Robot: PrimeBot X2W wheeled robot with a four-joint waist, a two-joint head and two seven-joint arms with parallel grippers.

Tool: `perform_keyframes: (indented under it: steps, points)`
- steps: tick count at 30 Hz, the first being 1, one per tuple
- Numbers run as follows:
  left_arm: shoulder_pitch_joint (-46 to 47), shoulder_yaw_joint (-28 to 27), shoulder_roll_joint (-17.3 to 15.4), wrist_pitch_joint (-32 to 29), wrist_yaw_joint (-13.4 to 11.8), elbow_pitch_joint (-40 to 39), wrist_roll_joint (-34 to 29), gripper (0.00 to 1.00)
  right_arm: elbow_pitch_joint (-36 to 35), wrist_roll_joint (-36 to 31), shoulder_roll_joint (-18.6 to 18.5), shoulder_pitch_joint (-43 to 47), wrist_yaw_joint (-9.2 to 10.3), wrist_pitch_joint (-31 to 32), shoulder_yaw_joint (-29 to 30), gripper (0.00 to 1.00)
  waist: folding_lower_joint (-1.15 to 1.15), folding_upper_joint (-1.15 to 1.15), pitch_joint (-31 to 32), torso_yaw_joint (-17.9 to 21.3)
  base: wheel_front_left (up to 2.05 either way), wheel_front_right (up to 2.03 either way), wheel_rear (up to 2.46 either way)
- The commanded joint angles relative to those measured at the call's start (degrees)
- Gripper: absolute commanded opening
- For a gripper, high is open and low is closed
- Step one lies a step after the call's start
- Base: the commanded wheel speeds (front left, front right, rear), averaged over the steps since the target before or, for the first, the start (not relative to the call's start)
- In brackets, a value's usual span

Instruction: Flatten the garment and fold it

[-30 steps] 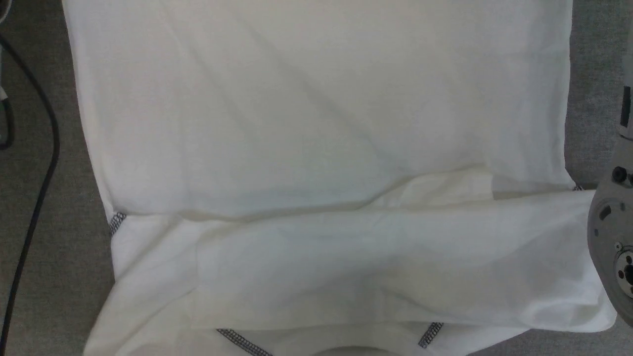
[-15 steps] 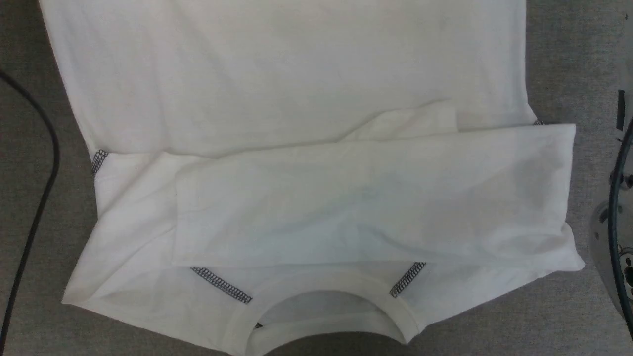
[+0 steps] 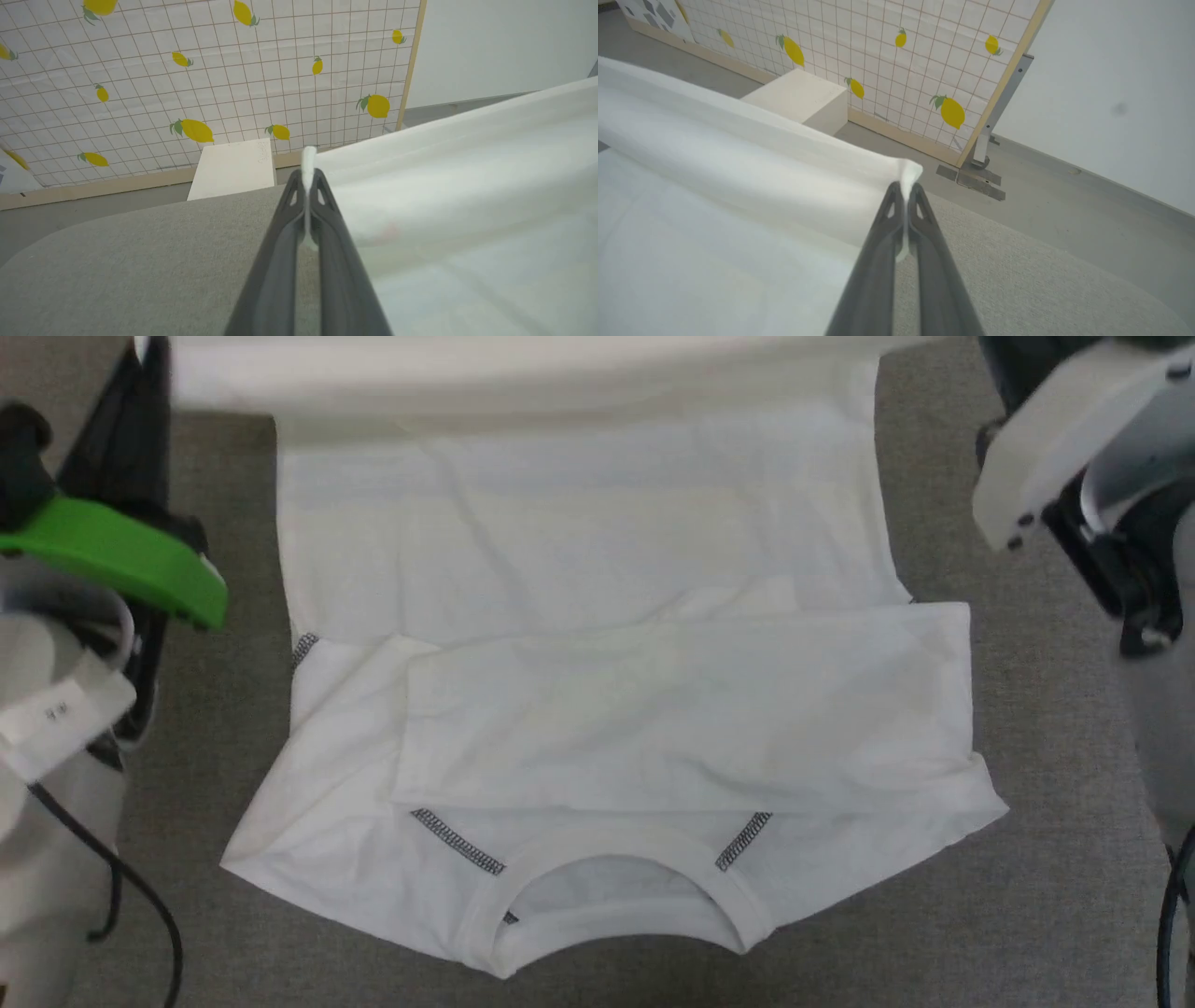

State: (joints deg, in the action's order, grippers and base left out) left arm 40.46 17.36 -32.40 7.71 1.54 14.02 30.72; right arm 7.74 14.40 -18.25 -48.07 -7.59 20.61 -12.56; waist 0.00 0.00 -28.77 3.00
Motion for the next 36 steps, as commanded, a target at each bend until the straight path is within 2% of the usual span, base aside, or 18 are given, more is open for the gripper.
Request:
perform_keyframes:
  steps: [1, 5, 7, 15, 24, 28, 33, 34, 35, 36]
  points:
    - [-3.94, -0.27, -0.81, -0.58, -0.84, -1.79, 0.76, 0.0, -2.18, 0.57, -0.78, 3.46, 0.1, 0.28, 0.33, 0.0, 0.0, 0.0, 7.77, -1.46, 0.0, 0.0, 0.0]
    - [-17.32, -0.44, -1.54, -2.82, -3.42, -9.88, 3.64, 0.0, -10.19, 2.19, -2.34, 15.79, 0.1, 2.34, 1.21, 0.0, 0.0, 0.0, 11.25, -2.01, 0.0, 0.0, 0.0]
    - [-22.37, 0.08, -1.78, -3.85, -3.74, -12.44, 4.85, 0.0, -12.41, 2.72, -2.79, 20.81, 0.1, 3.52, 1.7, 0.0, 0.0, 0.0, 12.34, -2.25, 0.0, 0.0, 0.0]
    - [-38.0, 1.59, -0.46, -4.64, -5.6, -17.26, 9.25, 0.0, -16.61, 3.51, -2.67, 39.9, 0.1, 8.03, 5.29, 0.0, 0.0, 0.0, 16.57, -3.78, 0.0, 0.0, 0.0]
    - [-44.69, 4.92, 0.73, -3.94, -4.94, -16.07, 9.6, 0.0, -19.54, 1.48, 1.19, 52.59, 0.1, 10.8, 9.71, 0.0, 0.0, 0.0, 18.19, -4.56, 0.0, 0.0, 0.0]
    - [-45.27, 7.26, 1.95, -3.84, -3.81, -13.4, 9.2, 0.0, -18.0, 0.1, 2.73, 54.82, 0.1, 11.11, 10.61, 0.0, 0.0, 0.0, 18.01, -4.44, 0.0, 0.0, 0.0]
    - [-44.1, 9.5, 3.96, -3.42, -2.28, -8.38, 8.91, 0.02, -12.83, -0.47, 3.75, 55.32, 0.1, 10.52, 9.97, 0.02, 0.0, 0.0, 17.88, -4.34, 0.0, 0.0, 0.0]
    - [-43.83, 9.79, 4.18, -3.52, -2.19, -7.51, 8.8, 0.34, -12.04, -0.49, 3.76, 55.23, 0.1, 10.22, 9.54, 0.35, 0.0, 0.0, 17.93, -4.38, 0.0, 0.0, 0.0]
    - [-43.5, 10.04, 4.44, -3.8, -2.25, -6.47, 8.76, 0.55, -11.15, -0.36, 3.96, 55.17, 0.1, 9.92, 9.3, 1.0, 0.0, 0.0, 18.05, -4.41, 0.0, 0.0, 0.0]
    - [-43.29, 10.25, 4.62, -4.13, -2.3, -5.7, 8.79, 1.0, -10.44, -0.2, 4.19, 55.17, 0.1, 9.82, 9.28, 1.0, 0.0, 0.0, 18.21, -4.42, 0.0, 0.0, 0.0]
